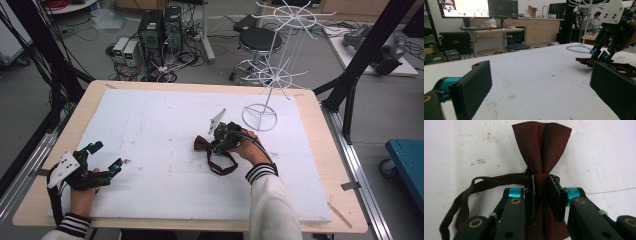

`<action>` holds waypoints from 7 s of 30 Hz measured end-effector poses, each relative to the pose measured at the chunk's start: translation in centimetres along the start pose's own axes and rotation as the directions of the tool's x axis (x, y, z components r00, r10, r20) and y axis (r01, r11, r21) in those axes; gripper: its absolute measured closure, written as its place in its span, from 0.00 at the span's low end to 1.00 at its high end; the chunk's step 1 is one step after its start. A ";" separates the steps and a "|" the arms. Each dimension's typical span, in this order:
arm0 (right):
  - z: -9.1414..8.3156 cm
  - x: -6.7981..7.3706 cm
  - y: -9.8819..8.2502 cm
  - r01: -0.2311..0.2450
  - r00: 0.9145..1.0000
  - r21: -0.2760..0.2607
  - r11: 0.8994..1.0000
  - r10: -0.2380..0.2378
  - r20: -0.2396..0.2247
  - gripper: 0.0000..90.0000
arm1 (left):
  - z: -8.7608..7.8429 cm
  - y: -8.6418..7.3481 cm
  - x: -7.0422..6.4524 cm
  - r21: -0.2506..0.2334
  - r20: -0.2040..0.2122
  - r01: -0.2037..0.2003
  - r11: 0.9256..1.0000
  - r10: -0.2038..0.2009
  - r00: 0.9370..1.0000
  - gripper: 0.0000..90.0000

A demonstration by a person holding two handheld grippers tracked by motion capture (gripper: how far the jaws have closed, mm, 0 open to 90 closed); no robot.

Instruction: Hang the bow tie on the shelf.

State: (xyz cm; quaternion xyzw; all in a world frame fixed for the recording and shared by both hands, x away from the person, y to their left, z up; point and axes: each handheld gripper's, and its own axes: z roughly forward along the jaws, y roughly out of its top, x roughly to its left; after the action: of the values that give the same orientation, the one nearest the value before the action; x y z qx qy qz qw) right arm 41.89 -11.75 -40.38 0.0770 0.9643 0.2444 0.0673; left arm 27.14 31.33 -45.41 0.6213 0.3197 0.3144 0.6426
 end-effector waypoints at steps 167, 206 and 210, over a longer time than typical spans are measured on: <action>-22.9 -2.6 -12.2 -0.246 0.679 -0.618 0.746 0.588 0.439 0.84 | 0.0 0.0 -0.1 0.000 0.000 -0.007 1.000 0.007 1.000 0.05; -22.2 -2.2 -13.4 -0.288 0.586 -0.704 0.649 0.701 0.406 0.17 | 0.0 0.0 -0.1 0.000 0.001 -0.010 1.000 0.010 1.000 0.05; -22.3 -1.8 -13.1 -0.262 0.625 -0.722 0.640 0.683 0.379 0.05 | 0.0 0.0 0.0 0.001 0.001 -0.007 1.000 0.007 1.000 0.05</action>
State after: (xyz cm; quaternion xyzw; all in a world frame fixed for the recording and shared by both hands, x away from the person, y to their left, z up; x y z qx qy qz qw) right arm 38.40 -33.76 -27.07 0.3943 0.6914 0.5064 0.3316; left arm 27.11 31.30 -45.41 0.6229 0.3173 0.3164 0.6413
